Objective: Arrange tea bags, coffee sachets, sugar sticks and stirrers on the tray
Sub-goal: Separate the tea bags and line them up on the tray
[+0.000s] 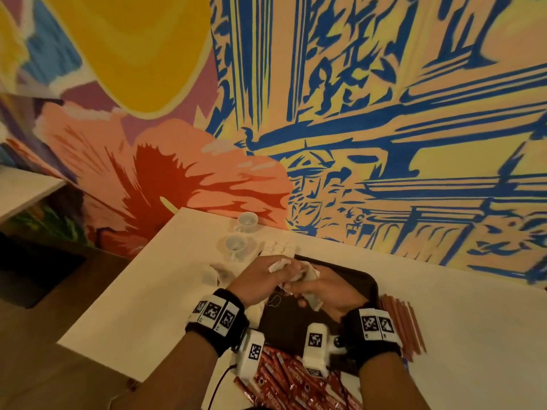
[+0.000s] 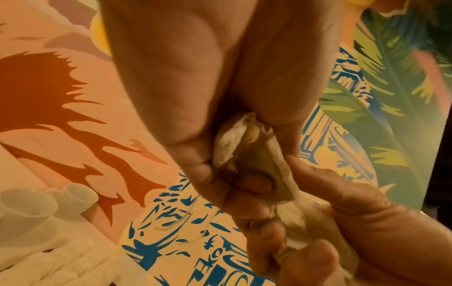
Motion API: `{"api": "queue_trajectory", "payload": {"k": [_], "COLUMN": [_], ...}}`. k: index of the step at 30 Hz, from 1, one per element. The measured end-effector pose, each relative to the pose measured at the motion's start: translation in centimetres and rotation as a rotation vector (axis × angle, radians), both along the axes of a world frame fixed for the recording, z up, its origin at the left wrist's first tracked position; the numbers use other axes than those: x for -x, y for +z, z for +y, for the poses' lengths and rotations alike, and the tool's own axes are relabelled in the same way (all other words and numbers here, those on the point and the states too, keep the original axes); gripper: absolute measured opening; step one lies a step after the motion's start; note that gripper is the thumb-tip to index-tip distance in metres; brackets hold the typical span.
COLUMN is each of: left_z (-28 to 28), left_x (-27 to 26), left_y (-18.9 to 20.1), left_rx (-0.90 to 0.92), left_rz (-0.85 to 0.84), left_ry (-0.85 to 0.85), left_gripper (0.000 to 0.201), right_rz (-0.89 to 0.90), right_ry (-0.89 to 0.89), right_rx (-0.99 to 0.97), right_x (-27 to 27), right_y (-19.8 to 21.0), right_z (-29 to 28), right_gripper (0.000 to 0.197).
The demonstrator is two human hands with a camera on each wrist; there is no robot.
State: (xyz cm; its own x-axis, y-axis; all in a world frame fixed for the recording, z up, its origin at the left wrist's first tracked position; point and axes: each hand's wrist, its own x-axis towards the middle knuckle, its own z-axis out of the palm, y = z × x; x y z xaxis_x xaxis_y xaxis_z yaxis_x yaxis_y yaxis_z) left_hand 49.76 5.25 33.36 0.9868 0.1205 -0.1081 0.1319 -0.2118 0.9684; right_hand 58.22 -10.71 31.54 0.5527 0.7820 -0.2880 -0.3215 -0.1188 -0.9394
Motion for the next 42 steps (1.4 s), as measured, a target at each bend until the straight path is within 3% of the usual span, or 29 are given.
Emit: {"api": "queue_trajectory", "payload": {"k": [7,11,18,23,25,30,37,42], "left_z": [-2.2,-3.3,-4.1,-3.6,-3.2,-2.8,-2.7,-3.6], "left_x": [0.2,0.1,0.3,0.2,0.2,1.0,1.8,2.9], "left_y": [0.0,0.6,0.9,0.6,0.4,0.1,-0.9,-1.5], "left_rx": [-0.021,-0.011,0.109,0.35,0.411,0.502,0.501,0.409], "left_rz": [-0.048,-0.069,-0.03,0.065,0.078,0.075,0.14,0.127], "left_ry": [0.032,0.044,0.092,0.303,0.355,0.347,0.345,0.246], "left_gripper": [0.022,0.023,0.042,0.056,0.051,0.014,0.007,0.024], "right_rz": [0.083,0.089,0.14,0.254,0.279,0.304,0.403,0.248], "right_ry": [-0.075,-0.127,-0.277,-0.39,-0.431,-0.475,-0.368,-0.326], "right_rx": [-0.027,-0.063,-0.121,-0.196,-0.187,-0.143,-0.129,-0.024], "right_x": [1.2,1.9,2.3,2.0,2.0,2.4,3.8,4.9], "right_y": [0.4,1.3,1.7,1.7,1.5,1.5,1.9,0.8], "right_z": [-2.8,-3.3,-3.9,-4.7,-4.8,-4.8,-4.5,-4.3], "right_gripper": [0.043,0.034,0.033,0.031,0.028,0.022,0.018,0.024]}}
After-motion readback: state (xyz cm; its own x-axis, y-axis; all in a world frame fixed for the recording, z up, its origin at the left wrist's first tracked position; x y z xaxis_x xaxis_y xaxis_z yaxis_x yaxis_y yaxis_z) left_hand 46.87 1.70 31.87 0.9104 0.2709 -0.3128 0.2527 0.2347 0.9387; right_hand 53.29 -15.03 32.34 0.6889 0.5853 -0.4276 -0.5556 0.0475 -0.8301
